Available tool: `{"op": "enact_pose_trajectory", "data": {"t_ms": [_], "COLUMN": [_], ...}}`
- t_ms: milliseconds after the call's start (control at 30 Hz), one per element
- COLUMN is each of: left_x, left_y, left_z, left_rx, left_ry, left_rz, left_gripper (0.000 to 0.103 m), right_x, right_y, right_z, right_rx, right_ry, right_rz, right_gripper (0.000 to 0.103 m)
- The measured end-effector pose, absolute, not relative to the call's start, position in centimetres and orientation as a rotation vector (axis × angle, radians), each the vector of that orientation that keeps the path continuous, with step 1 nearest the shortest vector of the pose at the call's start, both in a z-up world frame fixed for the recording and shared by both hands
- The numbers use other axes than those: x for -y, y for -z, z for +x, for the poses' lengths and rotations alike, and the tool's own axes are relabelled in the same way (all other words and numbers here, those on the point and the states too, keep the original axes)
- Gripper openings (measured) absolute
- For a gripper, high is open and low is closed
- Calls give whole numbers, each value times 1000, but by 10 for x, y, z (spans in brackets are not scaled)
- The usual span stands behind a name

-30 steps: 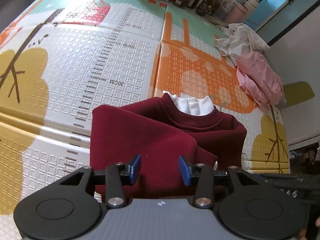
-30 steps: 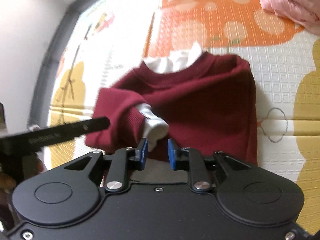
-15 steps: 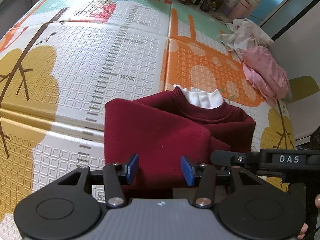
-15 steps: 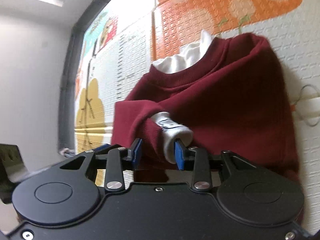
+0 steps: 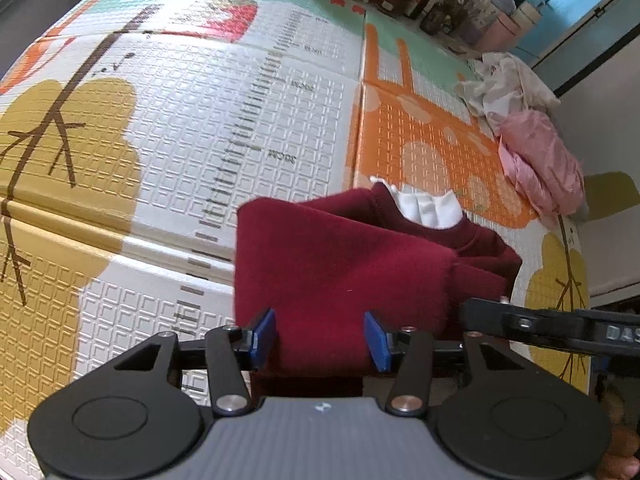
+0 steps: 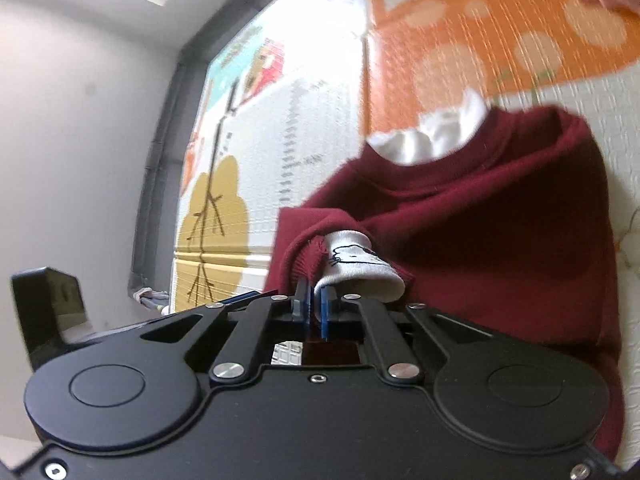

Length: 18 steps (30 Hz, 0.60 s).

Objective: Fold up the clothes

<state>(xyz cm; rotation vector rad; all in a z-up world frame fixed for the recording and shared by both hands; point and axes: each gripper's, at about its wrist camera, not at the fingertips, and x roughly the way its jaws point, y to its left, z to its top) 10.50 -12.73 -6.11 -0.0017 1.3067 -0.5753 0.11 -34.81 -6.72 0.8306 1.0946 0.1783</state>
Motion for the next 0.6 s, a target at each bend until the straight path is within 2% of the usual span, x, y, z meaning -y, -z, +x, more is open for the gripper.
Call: {"op": "enact_pose_trajectory", "data": {"t_ms": [300, 600], "left_x": [122, 150], "left_y": [45, 54], "left_z": [108, 98], "left_rx": [-1266, -1287], "left_ry": [582, 620], "left_rz": [-20, 49], "left_gripper": [54, 55], "right_x": [358, 385], "right_y": [10, 3], "right_z": [-10, -25], "right_rx": [-1014, -1028], "right_ry": [-191, -90], "right_rz": [740, 698], "right_gripper": [3, 3]}}
